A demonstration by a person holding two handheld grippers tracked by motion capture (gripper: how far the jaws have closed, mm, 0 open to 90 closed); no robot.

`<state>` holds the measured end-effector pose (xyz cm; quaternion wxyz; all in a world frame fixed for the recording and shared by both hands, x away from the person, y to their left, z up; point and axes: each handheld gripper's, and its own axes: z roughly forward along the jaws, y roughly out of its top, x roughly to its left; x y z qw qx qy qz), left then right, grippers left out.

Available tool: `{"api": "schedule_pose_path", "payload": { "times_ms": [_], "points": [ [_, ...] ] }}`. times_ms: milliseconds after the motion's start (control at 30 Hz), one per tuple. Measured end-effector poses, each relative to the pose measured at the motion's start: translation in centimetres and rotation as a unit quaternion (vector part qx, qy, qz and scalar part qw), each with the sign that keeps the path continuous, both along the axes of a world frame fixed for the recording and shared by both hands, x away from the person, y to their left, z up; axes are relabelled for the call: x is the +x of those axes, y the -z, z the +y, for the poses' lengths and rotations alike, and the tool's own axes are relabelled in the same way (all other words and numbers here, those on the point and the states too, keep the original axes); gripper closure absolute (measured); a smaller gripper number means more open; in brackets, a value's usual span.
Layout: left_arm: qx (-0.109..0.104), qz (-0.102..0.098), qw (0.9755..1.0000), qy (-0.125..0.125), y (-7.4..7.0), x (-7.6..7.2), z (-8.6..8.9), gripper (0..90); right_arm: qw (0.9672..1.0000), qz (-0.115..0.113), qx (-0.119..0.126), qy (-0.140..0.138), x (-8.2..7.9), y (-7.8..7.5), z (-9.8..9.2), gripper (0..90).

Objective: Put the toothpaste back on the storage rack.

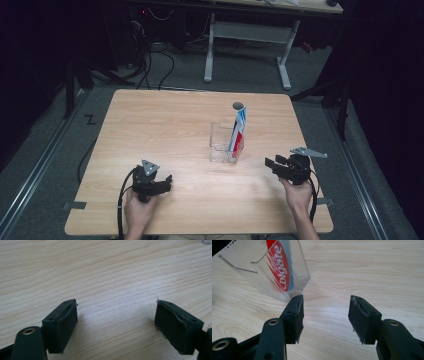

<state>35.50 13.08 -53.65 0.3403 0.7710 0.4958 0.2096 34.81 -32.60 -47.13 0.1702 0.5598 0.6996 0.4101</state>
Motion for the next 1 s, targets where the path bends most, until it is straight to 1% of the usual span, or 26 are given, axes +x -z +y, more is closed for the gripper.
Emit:
{"api": "schedule_pose_path", "payload": {
  "times_ms": [33,100,267,533,567,600,700,767,933,1000],
  "points": [
    [0.0,0.0,1.0,0.0,0.0,0.0,0.0,18.8,1.0,-0.002,-0.002,-0.001,0.0,0.1,0.0,46.2],
    [0.0,0.0,1.0,0.0,0.0,0.0,0.0,18.8,1.0,0.003,0.0,0.002,-0.1,0.3,0.0,46.1],
    [0.0,0.0,1.0,0.0,0.0,0.0,0.0,18.8,1.0,-0.001,-0.009,0.003,-0.3,0.6,0.0,44.7],
    [0.0,0.0,1.0,0.0,0.0,0.0,0.0,18.8,0.9998,0.01,-0.016,0.008,-0.3,1.6,0.0,43.2],
    [0.0,0.0,1.0,0.0,0.0,0.0,0.0,18.8,0.9996,0.011,-0.023,0.007,-0.3,1.7,0.1,43.0],
    [0.0,0.0,1.0,0.0,0.0,0.0,0.0,18.7,0.9996,0.01,-0.027,0.005,-0.3,1.8,0.2,43.0],
    [0.0,0.0,1.0,0.0,0.0,0.0,0.0,18.8,0.9992,0.017,-0.037,0.001,-0.3,2.1,0.3,43.0],
    [0.0,0.0,1.0,0.0,0.0,0.0,0.0,18.8,0.9991,0.02,-0.037,0.003,-0.4,2.3,0.3,43.0],
    [0.0,0.0,1.0,0.0,0.0,0.0,0.0,18.8,0.9987,0.024,-0.045,0.004,-0.4,2.9,0.2,42.5],
    [0.0,0.0,1.0,0.0,0.0,0.0,0.0,18.8,0.9984,0.023,-0.052,0.005,-0.4,3.0,0.2,42.1]
  ]
}}
